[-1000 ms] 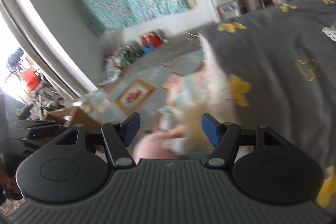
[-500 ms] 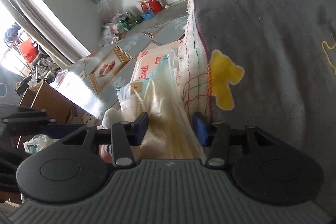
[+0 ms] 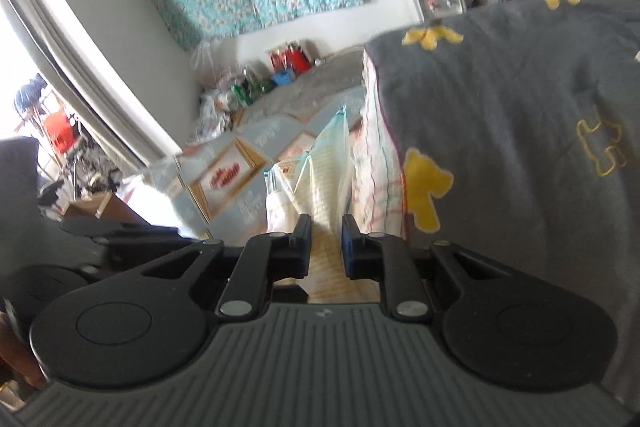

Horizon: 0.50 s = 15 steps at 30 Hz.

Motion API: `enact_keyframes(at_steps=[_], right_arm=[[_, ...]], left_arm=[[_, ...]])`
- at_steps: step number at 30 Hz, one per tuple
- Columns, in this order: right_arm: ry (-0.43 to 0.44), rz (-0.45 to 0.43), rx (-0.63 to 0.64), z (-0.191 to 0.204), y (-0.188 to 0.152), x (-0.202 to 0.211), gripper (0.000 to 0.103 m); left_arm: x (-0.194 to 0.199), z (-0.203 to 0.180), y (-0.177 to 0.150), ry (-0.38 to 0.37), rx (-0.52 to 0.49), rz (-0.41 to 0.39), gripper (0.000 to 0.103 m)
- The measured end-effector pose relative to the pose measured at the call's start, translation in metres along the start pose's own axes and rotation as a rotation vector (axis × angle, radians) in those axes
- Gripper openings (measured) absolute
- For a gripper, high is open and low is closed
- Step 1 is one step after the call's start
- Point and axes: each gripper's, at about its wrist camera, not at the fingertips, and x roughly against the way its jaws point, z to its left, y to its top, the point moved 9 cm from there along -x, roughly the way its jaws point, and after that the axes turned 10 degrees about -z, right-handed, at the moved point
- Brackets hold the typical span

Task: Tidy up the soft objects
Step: 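Return the right gripper to the pile and grasp the cotton swab bag, then carry the cotton swab bag with the right gripper into the cardboard box and release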

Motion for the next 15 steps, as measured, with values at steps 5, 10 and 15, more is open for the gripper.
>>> enact_keyframes(at_steps=[5, 10, 15], right_arm=[[0.009, -0.043, 0.007, 0.019, 0.014, 0.033, 0.014], [0.038, -0.088, 0.028, 0.051, 0.024, 0.072, 0.014], [0.092, -0.122, 0.052, 0.095, 0.031, 0.110, 0.014]], left_arm=[[0.029, -0.014, 0.009, -0.013, -0.022, -0.052, 0.038], [0.072, -0.022, 0.016, -0.010, -0.015, -0.106, 0.033], [0.122, -0.027, 0.017, 0.017, -0.022, -0.157, 0.031]])
